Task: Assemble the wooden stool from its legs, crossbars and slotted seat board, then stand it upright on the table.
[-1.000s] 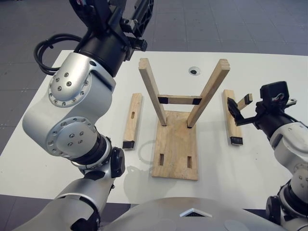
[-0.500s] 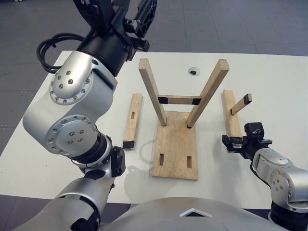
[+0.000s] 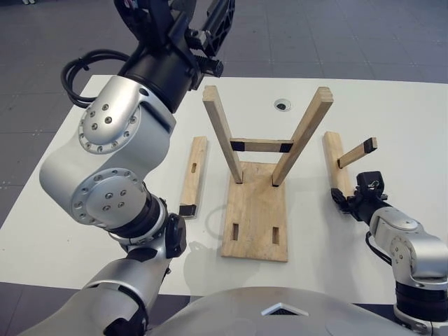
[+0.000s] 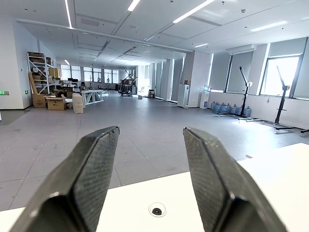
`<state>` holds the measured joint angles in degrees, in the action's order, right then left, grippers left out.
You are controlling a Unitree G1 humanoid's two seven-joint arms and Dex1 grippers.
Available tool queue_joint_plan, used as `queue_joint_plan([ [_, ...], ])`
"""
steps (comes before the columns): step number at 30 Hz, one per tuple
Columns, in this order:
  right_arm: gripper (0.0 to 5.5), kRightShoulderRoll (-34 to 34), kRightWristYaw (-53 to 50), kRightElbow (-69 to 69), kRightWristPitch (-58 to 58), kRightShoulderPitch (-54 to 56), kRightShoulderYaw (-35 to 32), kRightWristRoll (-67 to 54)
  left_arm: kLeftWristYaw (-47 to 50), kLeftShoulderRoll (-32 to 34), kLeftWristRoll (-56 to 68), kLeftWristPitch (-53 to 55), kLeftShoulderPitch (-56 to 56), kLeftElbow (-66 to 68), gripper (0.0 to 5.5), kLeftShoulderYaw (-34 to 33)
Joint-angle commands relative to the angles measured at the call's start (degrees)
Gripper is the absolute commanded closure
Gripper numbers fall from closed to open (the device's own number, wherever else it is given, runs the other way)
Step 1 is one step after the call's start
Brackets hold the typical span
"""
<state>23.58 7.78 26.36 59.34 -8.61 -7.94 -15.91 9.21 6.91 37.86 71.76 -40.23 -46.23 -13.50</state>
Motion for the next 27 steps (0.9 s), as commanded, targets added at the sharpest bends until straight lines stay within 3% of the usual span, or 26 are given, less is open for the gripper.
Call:
queue_joint_plan([
  [1, 2.75, 2.20, 0.70, -9.43, -3.45, -3.13, 0.75, 3.68, 0.21, 0.58, -0.66, 0.66, 0.08, 0.08, 3.04, -0.40],
  [5, 3.38, 1.55, 0.98, -12.59, -7.88, -2.57, 0.53, 3.96, -0.36, 1.17, -0.68, 0.21, -0.02, 0.60, 3.04, -0.43],
  [8, 3.46, 0.91, 1.65, -12.43, -9.05, 2.75, -1.57, 2.11, -0.55, 1.33, -0.81, -0.13, 0.19, 0.76, 3.04, -0.46],
  [11, 3.46, 1.41, 2.97, -14.62, -11.91, 15.35, -7.64, -2.00, -2.51, 1.66, 1.69, -0.70, -0.34, 2.49, 3.04, -3.42],
  [14, 3.46, 3.11, 6.08, -20.75, -12.08, 33.24, -16.58, -11.68, -10.86, 6.97, 10.01, -1.64, -4.01, 11.23, 3.04, -12.61],
  [18, 3.46, 6.93, 13.37, -29.67, -10.46, 51.33, -21.30, -22.06, -24.52, 17.37, 15.27, -3.76, -8.22, 25.05, 2.33, -14.94],
  [22, 3.46, 5.30, 23.00, -31.41, -0.76, 62.21, -21.19, -38.12, -35.33, 18.85, 27.97, -2.24, -12.22, 34.63, 1.63, -16.33],
  [27, 3.46, 3.02, 30.14, -28.78, 6.35, 65.53, -15.29, -47.91, -40.77, 20.20, 36.79, -0.45, -14.61, 44.77, 0.82, -14.57],
])
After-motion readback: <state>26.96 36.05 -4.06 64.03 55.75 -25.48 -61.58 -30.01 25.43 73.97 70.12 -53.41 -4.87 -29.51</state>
